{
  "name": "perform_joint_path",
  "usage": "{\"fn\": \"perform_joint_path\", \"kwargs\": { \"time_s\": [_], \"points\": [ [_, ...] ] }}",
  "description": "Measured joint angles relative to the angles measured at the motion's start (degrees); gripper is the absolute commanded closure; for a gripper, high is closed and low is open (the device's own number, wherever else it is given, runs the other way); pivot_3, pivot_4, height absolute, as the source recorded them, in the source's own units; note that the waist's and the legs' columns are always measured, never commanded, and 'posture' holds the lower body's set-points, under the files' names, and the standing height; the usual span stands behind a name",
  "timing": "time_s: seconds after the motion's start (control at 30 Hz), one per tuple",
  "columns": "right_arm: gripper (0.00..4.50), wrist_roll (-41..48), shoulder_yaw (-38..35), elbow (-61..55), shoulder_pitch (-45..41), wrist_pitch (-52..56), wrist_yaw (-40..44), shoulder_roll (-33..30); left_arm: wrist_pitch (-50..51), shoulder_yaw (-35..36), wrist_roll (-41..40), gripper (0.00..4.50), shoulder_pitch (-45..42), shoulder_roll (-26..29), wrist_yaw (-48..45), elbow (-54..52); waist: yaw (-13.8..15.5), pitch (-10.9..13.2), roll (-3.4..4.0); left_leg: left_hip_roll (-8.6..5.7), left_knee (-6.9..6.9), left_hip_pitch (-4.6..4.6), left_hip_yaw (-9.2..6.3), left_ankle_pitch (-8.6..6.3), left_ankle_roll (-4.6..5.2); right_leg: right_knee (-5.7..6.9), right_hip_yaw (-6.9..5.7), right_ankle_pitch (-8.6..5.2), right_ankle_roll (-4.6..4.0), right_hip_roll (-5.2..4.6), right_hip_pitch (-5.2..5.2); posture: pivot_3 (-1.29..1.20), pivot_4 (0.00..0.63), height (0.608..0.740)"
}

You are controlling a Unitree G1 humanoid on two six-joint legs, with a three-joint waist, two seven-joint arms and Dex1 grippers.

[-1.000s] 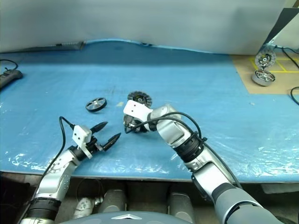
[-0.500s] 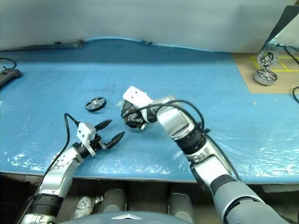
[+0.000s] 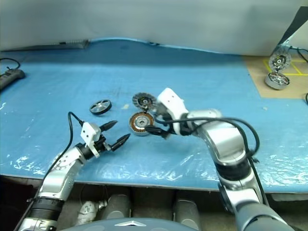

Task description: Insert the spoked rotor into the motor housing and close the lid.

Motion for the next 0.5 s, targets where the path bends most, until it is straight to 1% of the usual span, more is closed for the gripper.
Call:
{"fn": "perform_joint_path", "kwargs": {
  "time_s": [0.1,0.2,0.33,0.5],
  "points": [
    [0.36,-1.92,-5.36,2.3,7.07,-11.3,-8.66,5.48,0.95,-0.5,-0.02,0.0,-0.07,0.0,0.06,-1.53,-0.92,0.0,0.0,-0.03,0.01,0.02,0.02,0.02,-0.03,0.04,0.1,-0.02,-0.03,0.01,-0.06,0.0,0.15,0.74],
    [0.36,-3.43,-7.35,8.03,11.16,-20.35,-15.15,9.34,0.88,-1.0,-0.09,0.0,0.69,-0.33,-0.15,-2.71,-1.07,-0.01,0.0,-0.08,0.0,0.09,0.04,0.02,-0.02,0.04,0.17,-0.14,-0.23,0.0,-0.04,0.0,0.15,0.74],
    [0.36,-6.13,-5.82,18.82,13.46,-31.59,-21.77,13.27,0.68,-1.49,-0.07,0.0,1.14,-1.13,-0.5,-1.52,-1.12,0.02,0.04,-0.09,-0.01,0.06,0.07,0.02,-0.02,0.02,0.19,-0.14,-0.23,-0.01,-0.08,0.0,0.15,0.74],
    [0.36,-7.84,-2.78,27.12,11.97,-41.11,-25.42,16.12,0.55,-1.43,-0.22,0.0,-1.7,-2.5,-0.56,1.85,-1.37,0.03,0.06,-0.12,-0.02,0.0,0.07,0.02,-0.02,-0.02,0.19,-0.14,-0.22,-0.02,-0.09,0.0,0.15,0.74]
  ]
}}
